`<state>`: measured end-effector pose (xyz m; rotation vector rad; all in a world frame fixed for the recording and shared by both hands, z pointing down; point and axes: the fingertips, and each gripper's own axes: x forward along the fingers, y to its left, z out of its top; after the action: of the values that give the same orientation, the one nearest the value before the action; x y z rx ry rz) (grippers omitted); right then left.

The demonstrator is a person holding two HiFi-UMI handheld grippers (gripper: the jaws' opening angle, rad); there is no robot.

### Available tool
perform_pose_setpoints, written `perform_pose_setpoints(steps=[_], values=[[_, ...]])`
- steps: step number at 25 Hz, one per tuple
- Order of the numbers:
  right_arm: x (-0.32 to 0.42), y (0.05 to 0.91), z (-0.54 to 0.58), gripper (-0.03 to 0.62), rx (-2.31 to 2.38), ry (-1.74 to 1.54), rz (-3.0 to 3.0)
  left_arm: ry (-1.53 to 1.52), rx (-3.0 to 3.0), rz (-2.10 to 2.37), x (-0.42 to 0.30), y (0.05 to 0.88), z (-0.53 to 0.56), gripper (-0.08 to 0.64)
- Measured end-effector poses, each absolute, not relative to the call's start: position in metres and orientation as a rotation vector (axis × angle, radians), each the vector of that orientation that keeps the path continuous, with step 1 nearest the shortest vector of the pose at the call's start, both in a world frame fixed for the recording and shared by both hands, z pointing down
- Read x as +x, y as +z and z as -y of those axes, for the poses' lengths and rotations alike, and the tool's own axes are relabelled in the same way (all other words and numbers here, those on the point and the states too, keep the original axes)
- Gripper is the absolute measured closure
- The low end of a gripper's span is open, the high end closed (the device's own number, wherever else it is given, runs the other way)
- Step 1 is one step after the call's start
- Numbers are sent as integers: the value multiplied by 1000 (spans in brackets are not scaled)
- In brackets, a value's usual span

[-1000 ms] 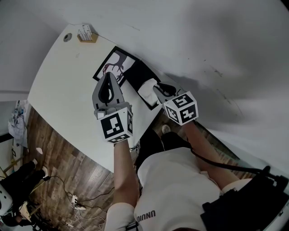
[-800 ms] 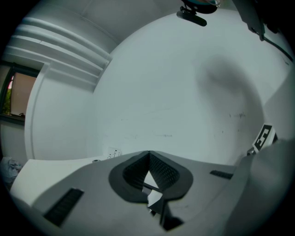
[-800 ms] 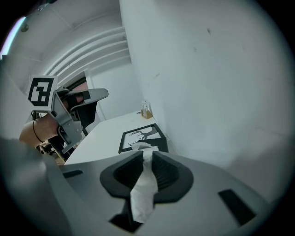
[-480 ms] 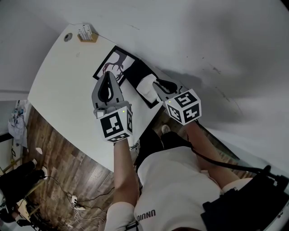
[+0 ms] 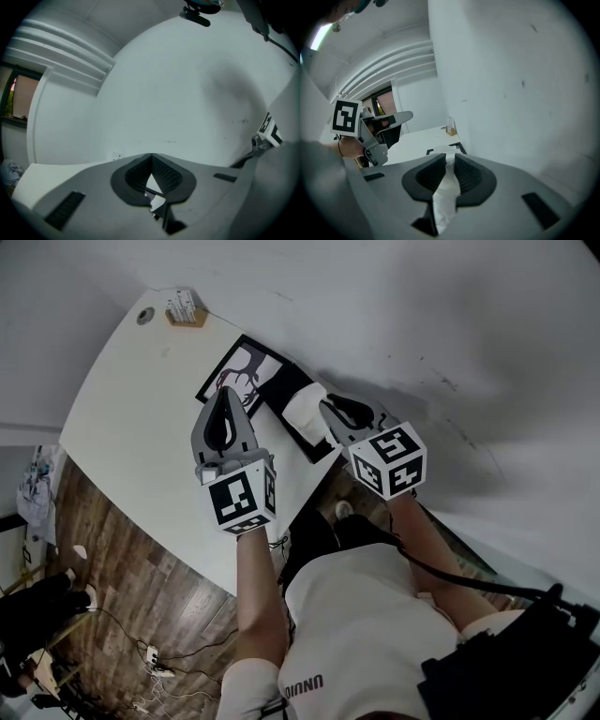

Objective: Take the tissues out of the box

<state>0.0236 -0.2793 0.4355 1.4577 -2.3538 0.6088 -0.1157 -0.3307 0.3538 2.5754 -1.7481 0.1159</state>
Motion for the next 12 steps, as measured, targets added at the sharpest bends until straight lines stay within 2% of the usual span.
perform_pose_setpoints(steps=[12], values=[[25,388,283,518,1532,475,2429,102,2584,1751,-115,350,328,548]])
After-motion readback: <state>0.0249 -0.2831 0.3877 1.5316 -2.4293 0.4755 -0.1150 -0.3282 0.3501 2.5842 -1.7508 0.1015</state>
